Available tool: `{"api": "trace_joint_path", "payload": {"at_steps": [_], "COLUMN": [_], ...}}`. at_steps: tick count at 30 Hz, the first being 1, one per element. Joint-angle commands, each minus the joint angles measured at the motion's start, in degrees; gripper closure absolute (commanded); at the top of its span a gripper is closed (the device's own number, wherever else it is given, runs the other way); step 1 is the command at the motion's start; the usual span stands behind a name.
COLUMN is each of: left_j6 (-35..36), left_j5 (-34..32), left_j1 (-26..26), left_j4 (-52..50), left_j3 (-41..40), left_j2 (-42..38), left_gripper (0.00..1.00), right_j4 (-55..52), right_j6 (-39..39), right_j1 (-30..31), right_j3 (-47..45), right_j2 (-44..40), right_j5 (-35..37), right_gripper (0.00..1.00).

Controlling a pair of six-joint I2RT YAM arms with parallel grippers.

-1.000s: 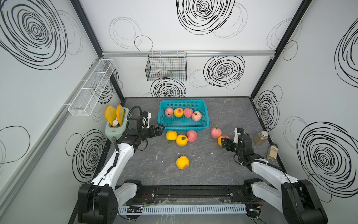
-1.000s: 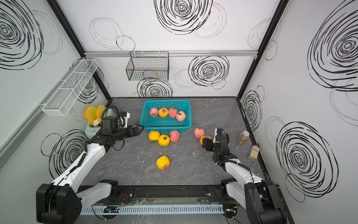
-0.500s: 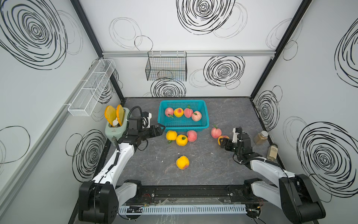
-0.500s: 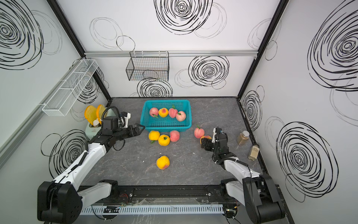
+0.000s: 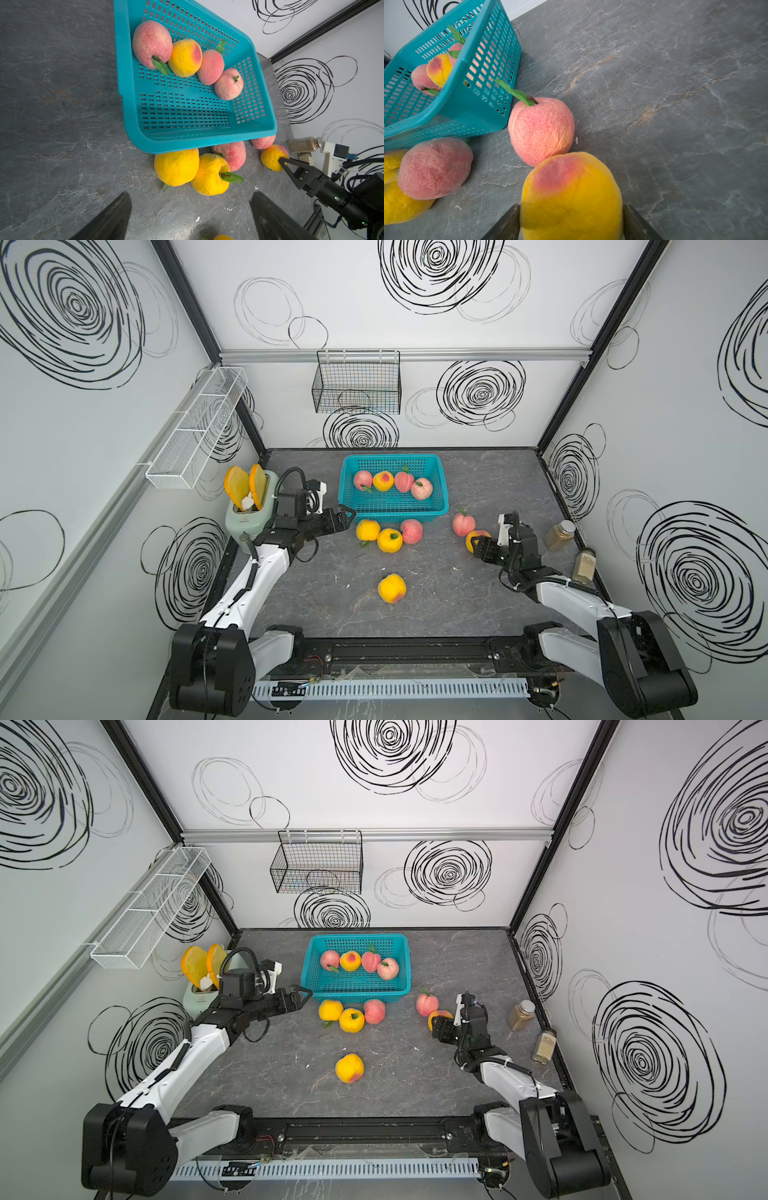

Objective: Put the peaches into the basket
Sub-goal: Pick up the peach from the center of the board.

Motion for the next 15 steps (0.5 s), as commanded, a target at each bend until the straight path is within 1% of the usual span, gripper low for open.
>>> {"api": "trace_joint_path", "payload": {"at_steps": [1, 6, 15], "left_j6": [-0.4, -0.4, 0.0], "left_j5": [1.0, 1.0, 1.0], "left_j1": [0.7, 0.7, 0.7], "left_j4": [2.3, 2.3, 2.0], "left_j3": [-0.3, -0.3, -0.2], "left_j2": [0.2, 0.1, 0.3], "left_gripper": [0.06, 0.07, 0.07], "right_j4": [1.8, 1.7, 1.4], "right_j6": [0.6, 0.7, 0.8], "right_j1": [-0.2, -0.2, -0.2], "right_j3": [1.5, 1.6, 1.7], "right_j2": [0.5, 0.3, -0.2], "right_j5": [-0.8, -1.1, -1.4], "right_gripper": [0.28, 0.32, 0.33]}}
